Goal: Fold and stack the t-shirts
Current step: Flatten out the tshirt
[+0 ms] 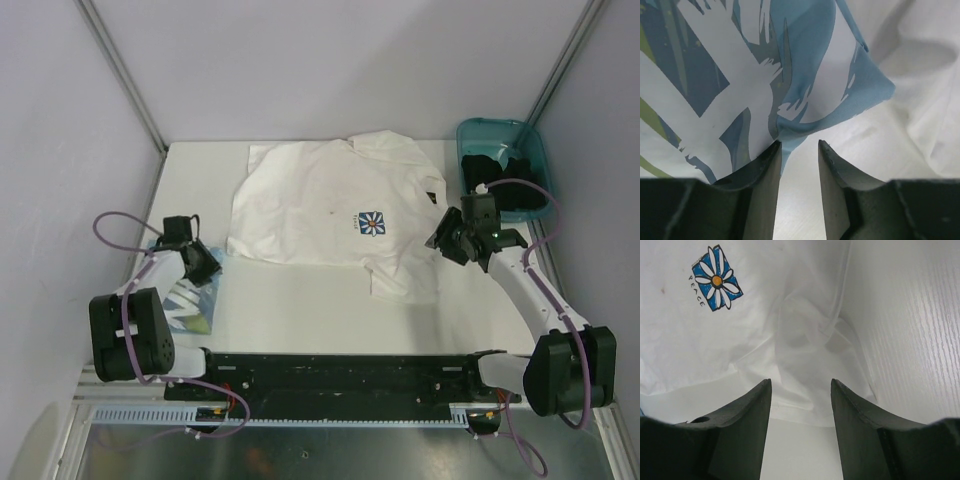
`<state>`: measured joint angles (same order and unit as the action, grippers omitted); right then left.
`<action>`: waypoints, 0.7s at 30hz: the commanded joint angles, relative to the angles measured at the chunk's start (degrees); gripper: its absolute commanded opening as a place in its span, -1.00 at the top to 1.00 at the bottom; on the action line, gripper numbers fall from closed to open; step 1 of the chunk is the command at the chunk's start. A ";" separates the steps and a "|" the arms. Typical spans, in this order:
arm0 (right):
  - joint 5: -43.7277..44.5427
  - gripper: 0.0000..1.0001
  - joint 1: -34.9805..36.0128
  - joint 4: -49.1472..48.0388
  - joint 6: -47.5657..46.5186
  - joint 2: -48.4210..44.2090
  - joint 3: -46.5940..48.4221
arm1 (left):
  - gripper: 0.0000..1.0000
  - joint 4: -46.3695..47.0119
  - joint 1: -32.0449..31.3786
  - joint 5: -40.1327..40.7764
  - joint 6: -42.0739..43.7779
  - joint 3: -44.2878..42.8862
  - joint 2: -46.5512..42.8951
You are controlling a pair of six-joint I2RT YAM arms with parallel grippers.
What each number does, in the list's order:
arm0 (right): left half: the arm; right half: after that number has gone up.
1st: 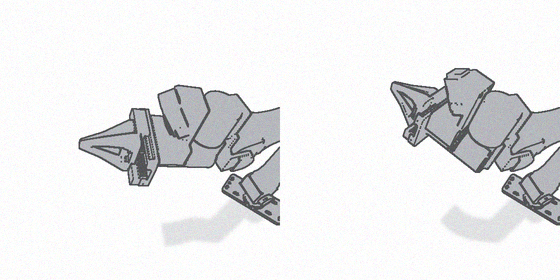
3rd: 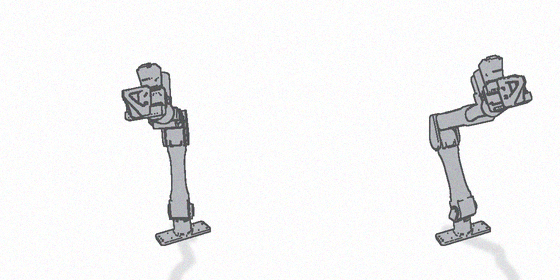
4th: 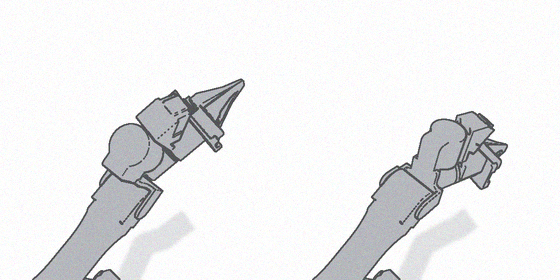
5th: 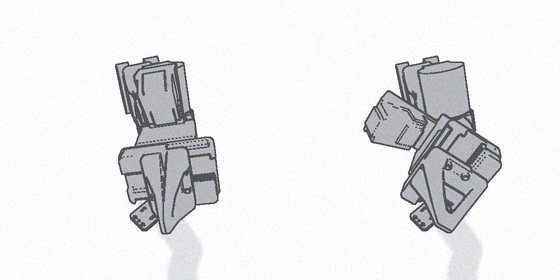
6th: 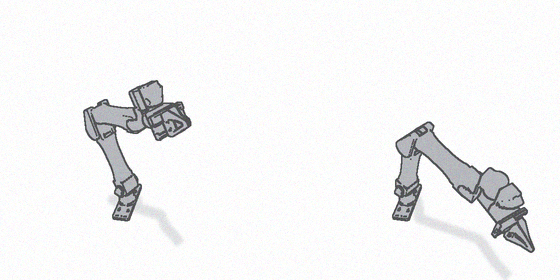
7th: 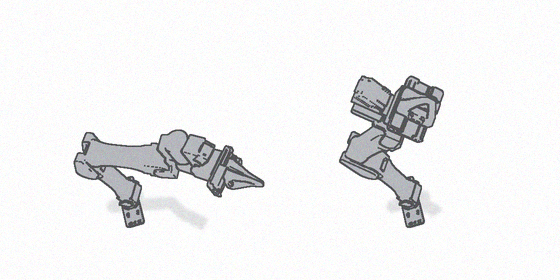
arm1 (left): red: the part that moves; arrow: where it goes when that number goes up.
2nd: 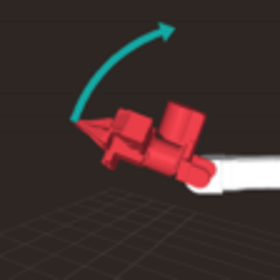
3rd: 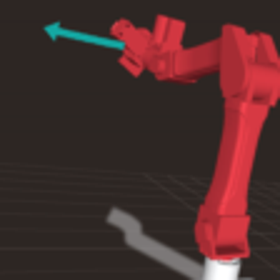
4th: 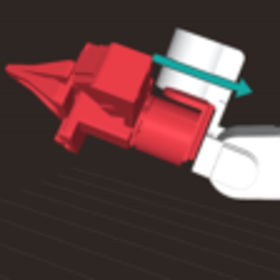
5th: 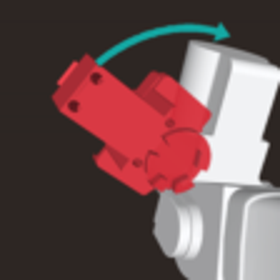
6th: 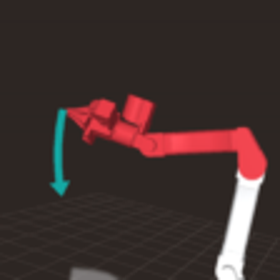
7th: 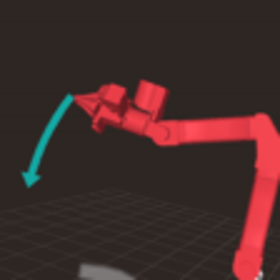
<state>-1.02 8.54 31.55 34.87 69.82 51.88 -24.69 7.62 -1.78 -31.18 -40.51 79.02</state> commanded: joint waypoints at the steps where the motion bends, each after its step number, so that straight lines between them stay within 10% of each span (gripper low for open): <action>1: 0.88 -0.11 -0.52 0.18 -1.06 -2.12 -0.71 | 0.20 -1.47 4.63 3.68 2.70 -3.02 -1.29; 21: 0.19 -0.11 -1.81 -0.21 -2.53 -2.44 -1.91 | 0.09 -1.57 -6.53 3.01 5.17 -16.70 7.73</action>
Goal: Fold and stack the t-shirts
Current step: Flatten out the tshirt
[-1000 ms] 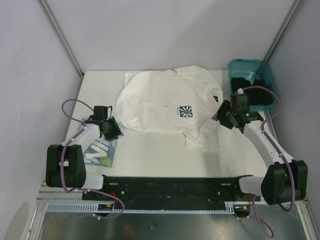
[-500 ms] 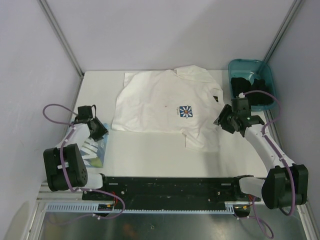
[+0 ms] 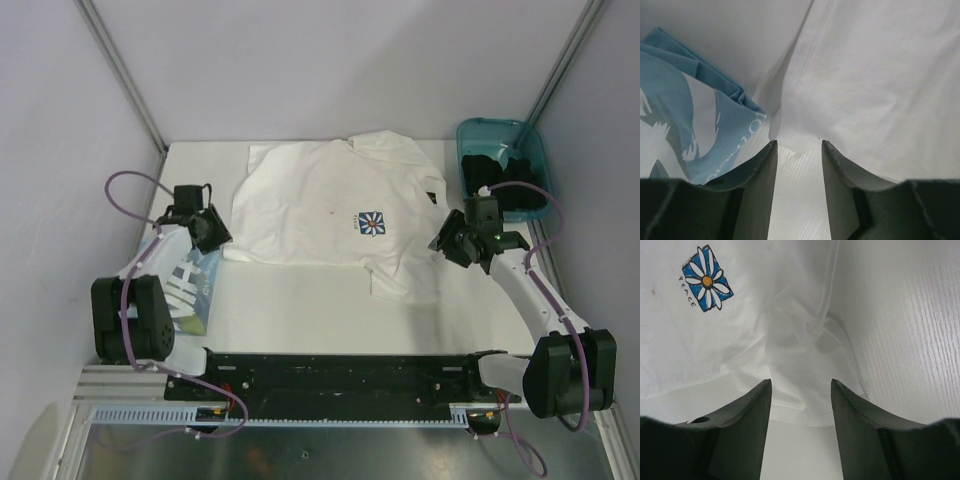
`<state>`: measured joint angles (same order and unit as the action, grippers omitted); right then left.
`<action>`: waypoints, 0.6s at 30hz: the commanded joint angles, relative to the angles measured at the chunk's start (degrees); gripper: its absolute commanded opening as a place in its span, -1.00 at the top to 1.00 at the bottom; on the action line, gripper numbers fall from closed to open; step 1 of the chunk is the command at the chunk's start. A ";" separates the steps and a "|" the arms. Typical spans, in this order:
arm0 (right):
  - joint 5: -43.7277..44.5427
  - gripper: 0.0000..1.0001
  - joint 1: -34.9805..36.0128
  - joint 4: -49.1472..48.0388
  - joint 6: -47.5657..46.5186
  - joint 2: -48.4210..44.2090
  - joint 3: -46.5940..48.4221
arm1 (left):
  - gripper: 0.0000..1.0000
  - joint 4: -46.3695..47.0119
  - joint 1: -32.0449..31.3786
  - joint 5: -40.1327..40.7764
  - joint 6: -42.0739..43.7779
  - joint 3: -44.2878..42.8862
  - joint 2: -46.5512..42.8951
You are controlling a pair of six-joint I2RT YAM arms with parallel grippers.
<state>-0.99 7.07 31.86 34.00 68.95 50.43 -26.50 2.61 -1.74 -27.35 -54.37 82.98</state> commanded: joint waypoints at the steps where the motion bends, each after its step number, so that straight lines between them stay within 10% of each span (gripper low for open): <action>1: 0.41 -0.11 -0.46 -0.28 -1.92 -1.68 -0.58 | 0.08 0.28 -1.81 3.36 1.17 -3.11 4.60; 10: -0.62 -0.28 -1.64 -2.86 -4.07 -1.20 -4.61 | 0.18 1.17 -4.63 5.04 -1.84 -1.58 9.53; 18: 3.79 -0.30 3.76 -2.41 -1.79 -1.79 -8.41 | 0.68 1.99 -4.80 4.51 -2.38 -1.05 10.06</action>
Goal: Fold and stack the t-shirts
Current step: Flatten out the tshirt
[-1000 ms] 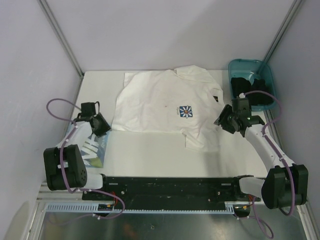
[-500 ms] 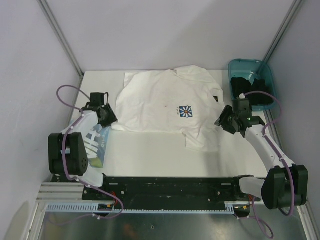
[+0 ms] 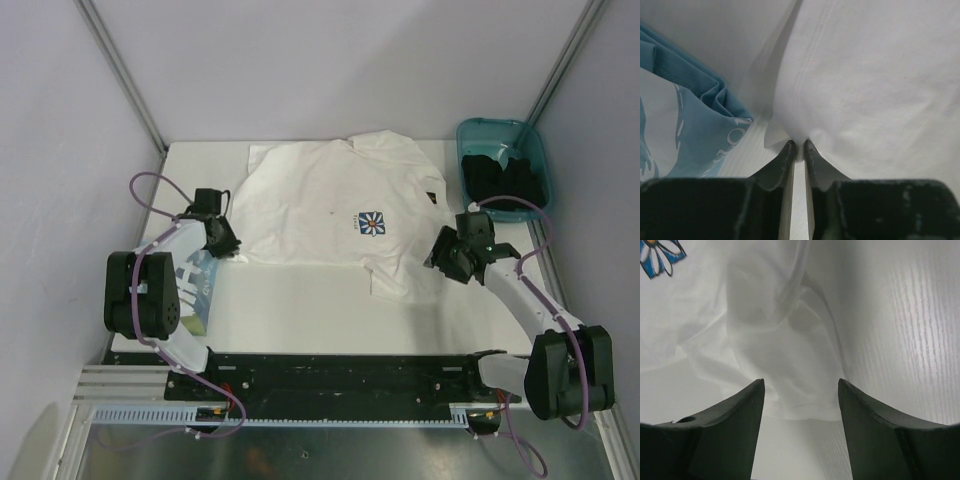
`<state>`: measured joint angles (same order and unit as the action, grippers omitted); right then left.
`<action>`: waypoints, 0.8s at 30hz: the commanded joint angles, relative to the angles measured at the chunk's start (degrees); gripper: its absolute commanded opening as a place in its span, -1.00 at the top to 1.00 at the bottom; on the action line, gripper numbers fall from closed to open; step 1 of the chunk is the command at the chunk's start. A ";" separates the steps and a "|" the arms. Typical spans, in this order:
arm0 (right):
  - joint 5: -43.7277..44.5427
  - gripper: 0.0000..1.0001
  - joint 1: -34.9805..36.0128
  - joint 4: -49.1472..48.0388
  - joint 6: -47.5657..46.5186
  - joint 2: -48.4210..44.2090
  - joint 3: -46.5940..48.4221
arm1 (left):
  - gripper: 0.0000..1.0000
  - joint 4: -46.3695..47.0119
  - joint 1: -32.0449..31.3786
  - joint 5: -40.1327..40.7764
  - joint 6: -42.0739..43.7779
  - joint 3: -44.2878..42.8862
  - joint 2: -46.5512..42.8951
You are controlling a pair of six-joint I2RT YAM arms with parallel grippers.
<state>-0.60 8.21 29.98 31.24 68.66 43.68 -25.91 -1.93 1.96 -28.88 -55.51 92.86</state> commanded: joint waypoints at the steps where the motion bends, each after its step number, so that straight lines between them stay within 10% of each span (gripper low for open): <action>1: 4.37 -0.30 3.27 0.17 1.56 -2.17 -2.54 | 0.74 1.44 -0.26 0.66 -0.84 0.11 0.24; 10: 6.87 -0.17 6.70 -1.31 6.45 -4.22 -10.33 | 0.99 1.62 -0.26 0.33 -0.20 0.51 0.08; 17: 6.33 0.88 10.30 -1.48 8.15 -3.09 -9.36 | 1.00 1.64 -0.26 -0.18 0.34 0.13 -0.57; 24: 4.06 1.00 19.23 10.01 14.85 -15.49 -4.90 | 1.00 1.61 -0.23 -0.62 0.71 -0.81 -0.94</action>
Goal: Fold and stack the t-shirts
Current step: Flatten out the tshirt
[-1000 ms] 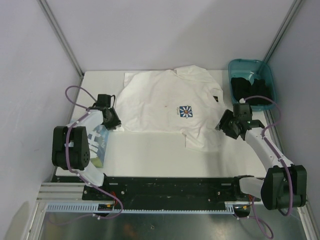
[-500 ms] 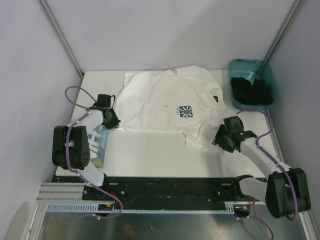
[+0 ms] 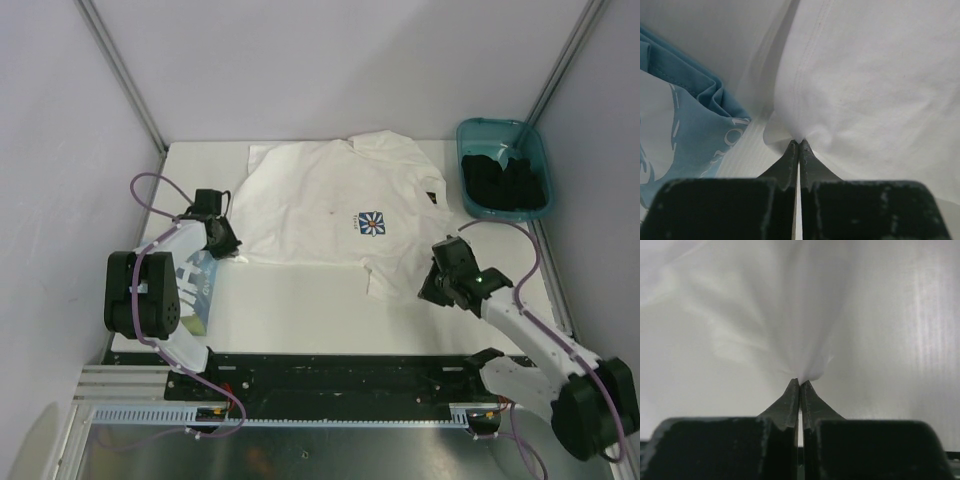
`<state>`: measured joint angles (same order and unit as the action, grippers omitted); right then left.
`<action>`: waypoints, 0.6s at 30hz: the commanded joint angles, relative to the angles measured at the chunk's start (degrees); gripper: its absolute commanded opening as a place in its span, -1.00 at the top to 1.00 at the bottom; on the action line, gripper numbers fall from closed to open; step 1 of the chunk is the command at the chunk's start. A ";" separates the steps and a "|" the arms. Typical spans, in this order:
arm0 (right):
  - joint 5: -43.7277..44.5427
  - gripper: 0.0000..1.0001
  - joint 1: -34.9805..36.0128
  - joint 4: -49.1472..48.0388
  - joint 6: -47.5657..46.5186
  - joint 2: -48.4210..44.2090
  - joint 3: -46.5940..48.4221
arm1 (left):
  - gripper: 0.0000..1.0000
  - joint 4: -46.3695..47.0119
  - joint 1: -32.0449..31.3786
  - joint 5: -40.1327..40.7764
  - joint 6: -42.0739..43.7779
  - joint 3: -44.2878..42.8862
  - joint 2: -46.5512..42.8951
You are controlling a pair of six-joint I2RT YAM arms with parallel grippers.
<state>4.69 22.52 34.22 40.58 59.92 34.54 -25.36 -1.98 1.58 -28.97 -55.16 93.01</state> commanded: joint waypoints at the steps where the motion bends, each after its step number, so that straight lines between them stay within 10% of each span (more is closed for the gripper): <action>1: -1.33 1.00 6.75 6.56 7.12 -7.49 4.31 | 1.00 1.04 -0.20 -0.26 0.82 -1.30 -1.17; 5: -0.69 0.88 12.66 5.81 10.64 -6.57 4.04 | 1.00 1.08 -0.22 -0.23 1.04 -1.72 -0.95; 11: -1.63 -0.16 7.51 4.53 7.64 -6.11 3.95 | 1.00 0.97 -0.14 -0.50 1.17 -2.06 -0.70; 18: -2.14 -0.21 -13.14 2.76 0.00 -7.08 3.86 | 1.00 1.00 -0.04 -0.75 1.45 -2.22 -0.39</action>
<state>1.74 16.49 38.48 44.95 52.07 37.54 -25.36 -1.98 1.28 -28.49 -55.22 93.01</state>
